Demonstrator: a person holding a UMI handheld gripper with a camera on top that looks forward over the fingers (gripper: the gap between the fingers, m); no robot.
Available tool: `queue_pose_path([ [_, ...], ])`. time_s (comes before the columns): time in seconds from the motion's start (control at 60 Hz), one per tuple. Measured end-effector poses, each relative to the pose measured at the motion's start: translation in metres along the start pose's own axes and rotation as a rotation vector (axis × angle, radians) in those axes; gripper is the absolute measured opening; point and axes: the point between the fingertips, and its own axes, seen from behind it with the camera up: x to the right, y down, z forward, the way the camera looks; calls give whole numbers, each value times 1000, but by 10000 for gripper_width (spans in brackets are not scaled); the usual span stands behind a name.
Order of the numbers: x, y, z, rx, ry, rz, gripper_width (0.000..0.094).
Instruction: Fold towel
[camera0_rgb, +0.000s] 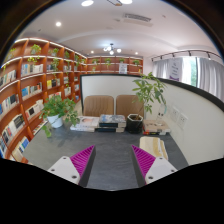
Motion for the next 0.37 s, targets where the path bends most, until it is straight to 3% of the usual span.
queue_pose_path([
  [0.367,-52,25,-25,-24,-43,-20,688],
])
